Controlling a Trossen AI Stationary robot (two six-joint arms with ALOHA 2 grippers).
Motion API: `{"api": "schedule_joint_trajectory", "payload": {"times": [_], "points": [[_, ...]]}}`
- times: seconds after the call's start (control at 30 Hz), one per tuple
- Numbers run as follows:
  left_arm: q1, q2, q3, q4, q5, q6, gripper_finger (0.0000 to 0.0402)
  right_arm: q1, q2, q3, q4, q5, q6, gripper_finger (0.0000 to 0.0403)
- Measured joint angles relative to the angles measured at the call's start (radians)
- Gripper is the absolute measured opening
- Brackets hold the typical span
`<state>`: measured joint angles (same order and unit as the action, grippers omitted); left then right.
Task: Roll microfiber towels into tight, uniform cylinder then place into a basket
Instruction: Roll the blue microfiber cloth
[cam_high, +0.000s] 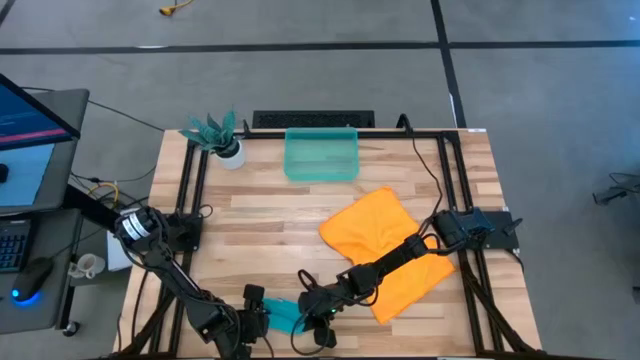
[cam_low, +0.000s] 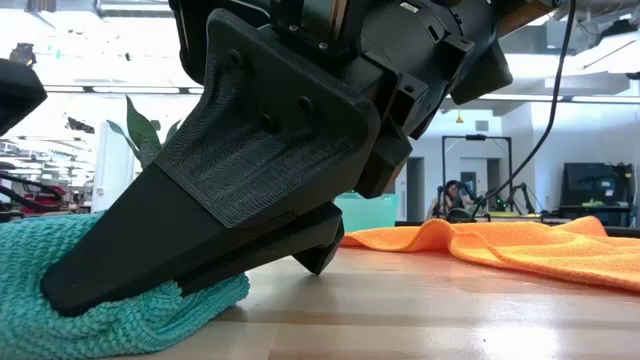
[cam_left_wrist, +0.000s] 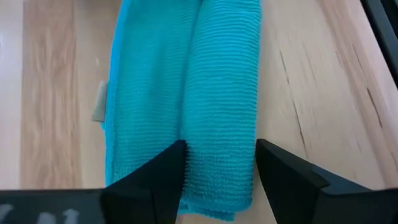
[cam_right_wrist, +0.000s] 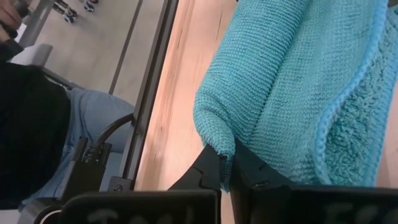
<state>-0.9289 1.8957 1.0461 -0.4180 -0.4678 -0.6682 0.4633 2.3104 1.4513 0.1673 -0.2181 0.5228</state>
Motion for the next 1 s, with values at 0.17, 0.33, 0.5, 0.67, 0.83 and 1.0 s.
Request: {"api": "schedule_joint_trajectory", "payload": {"times": [0.17, 0.33, 0.5, 0.67, 0.83, 1.0], "points": [[0.031, -0.003, 0.001, -0.033, 0.092, -0.14, 0.0136, 0.006, 0.0, 0.0, 0.0, -0.01, 0.001, 0.0018], [0.055, -0.017, 0.0, -0.042, 0.191, -0.231, 0.0042, 0.017, 0.0, 0.002, 0.0, -0.021, 0.05, 0.0025], [0.093, -0.072, -0.004, -0.031, 0.34, -0.322, 0.002, 0.024, 0.001, 0.011, 0.001, -0.041, 0.123, 0.0019], [0.15, -0.124, -0.004, -0.028, 0.48, -0.441, 0.0046, 0.027, 0.002, 0.029, 0.001, -0.063, 0.171, 0.0031], [0.2, -0.124, -0.005, -0.033, 0.598, -0.536, 0.004, 0.026, 0.002, 0.031, 0.002, -0.067, 0.281, 0.0026], [0.244, -0.124, -0.005, -0.047, 0.656, -0.554, 0.0029, 0.026, 0.001, 0.032, 0.002, -0.075, 0.384, 0.0028]]}}
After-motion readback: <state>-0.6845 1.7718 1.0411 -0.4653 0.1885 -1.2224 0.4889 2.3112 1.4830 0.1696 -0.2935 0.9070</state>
